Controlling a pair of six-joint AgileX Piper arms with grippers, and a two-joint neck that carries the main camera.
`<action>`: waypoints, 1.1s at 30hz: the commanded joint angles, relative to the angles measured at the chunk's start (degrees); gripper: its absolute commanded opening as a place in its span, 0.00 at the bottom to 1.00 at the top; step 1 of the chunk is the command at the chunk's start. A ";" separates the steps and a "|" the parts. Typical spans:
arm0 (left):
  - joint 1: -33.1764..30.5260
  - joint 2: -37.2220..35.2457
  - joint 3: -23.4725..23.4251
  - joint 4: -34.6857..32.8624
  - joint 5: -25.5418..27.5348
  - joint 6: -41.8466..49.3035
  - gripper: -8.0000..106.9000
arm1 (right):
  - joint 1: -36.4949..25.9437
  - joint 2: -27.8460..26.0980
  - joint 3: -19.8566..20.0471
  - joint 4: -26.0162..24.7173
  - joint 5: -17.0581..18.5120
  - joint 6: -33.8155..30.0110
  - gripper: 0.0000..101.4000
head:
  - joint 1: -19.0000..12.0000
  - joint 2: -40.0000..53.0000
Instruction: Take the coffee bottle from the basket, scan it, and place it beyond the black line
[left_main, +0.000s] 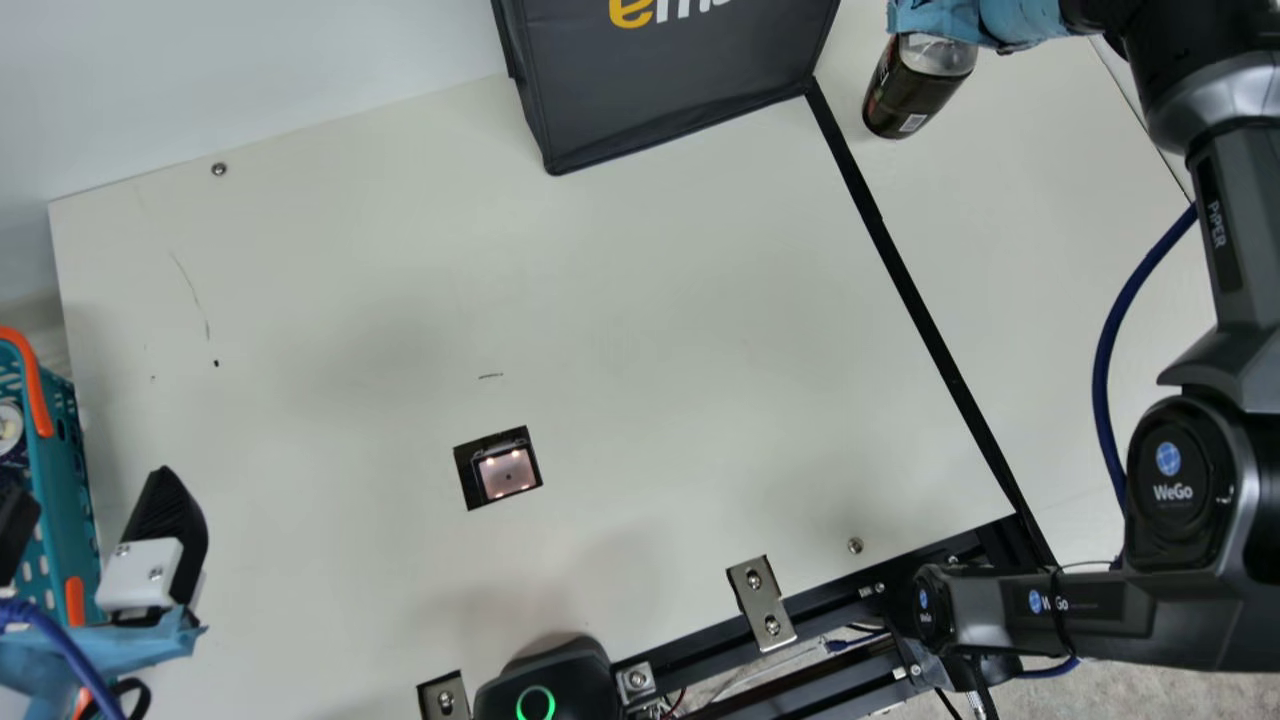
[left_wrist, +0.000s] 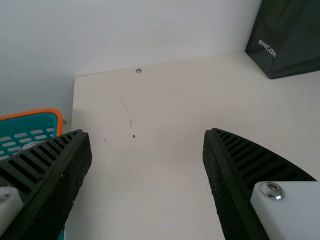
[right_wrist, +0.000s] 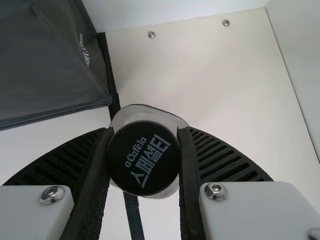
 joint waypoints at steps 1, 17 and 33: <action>0.00 0.00 0.00 0.00 0.00 0.00 0.85 | -0.21 0.23 0.23 -0.14 -0.32 0.28 0.00 | -1.57 -0.13; 0.00 0.00 0.00 0.00 0.00 0.00 0.85 | -1.56 1.96 2.92 -0.57 -3.25 0.99 0.00 | -1.57 -0.13; 0.00 0.00 0.00 0.00 0.00 0.00 0.85 | -1.81 2.90 3.95 -0.75 -4.28 1.68 0.00 | -1.57 -0.13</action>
